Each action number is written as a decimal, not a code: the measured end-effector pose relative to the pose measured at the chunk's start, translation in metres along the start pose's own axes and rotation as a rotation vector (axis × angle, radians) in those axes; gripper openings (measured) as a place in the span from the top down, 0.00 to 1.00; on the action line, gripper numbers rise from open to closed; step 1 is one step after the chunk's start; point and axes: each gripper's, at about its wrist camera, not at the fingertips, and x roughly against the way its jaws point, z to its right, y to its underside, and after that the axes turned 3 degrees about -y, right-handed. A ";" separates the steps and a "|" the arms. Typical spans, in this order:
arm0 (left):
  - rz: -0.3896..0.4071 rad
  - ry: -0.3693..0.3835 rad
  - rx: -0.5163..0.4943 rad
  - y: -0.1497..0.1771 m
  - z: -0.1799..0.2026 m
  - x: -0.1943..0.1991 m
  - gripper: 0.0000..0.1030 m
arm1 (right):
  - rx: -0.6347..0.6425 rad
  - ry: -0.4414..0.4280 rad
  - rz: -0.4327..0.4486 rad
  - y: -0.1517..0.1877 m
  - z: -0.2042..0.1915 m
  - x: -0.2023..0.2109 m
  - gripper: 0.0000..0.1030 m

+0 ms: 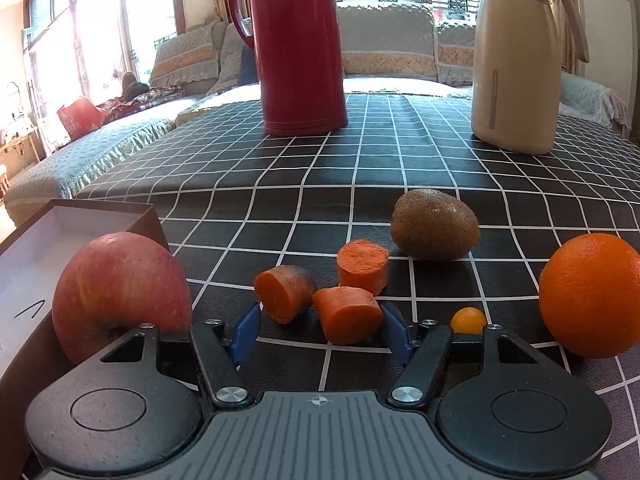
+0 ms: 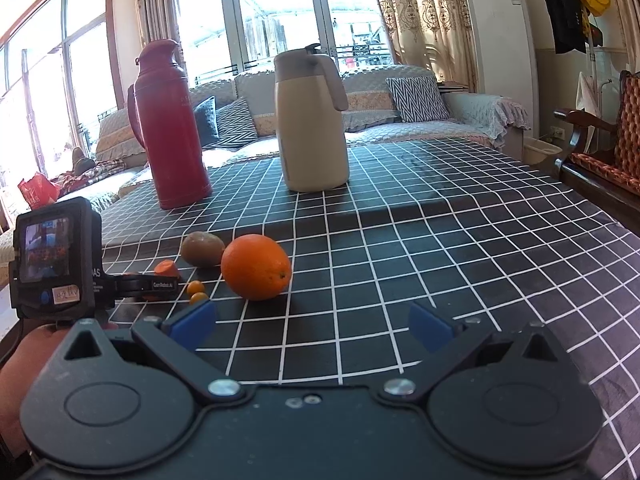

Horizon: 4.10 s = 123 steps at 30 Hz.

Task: Organize fruits

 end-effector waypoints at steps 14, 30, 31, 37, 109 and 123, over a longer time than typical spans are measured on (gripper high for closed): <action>-0.022 -0.023 0.008 -0.003 0.004 0.003 0.36 | -0.027 0.021 0.011 0.003 0.003 -0.001 0.00; -0.005 -0.009 -0.008 -0.002 0.015 0.006 0.69 | -0.022 0.015 0.009 0.002 0.002 -0.004 0.00; -0.006 -0.012 -0.007 -0.002 0.015 0.006 0.69 | -0.021 0.013 0.009 0.002 0.002 -0.003 0.00; -0.011 -0.009 0.004 -0.002 0.008 0.008 0.70 | -0.029 0.013 0.015 0.002 0.004 -0.001 0.00; -0.021 -0.136 0.032 -0.009 -0.265 0.040 0.18 | 0.025 -0.093 -0.003 0.004 -0.044 -0.015 0.00; 0.118 -0.169 0.061 0.001 -0.249 0.090 0.00 | 0.172 -0.226 -0.040 -0.005 -0.135 -0.055 0.00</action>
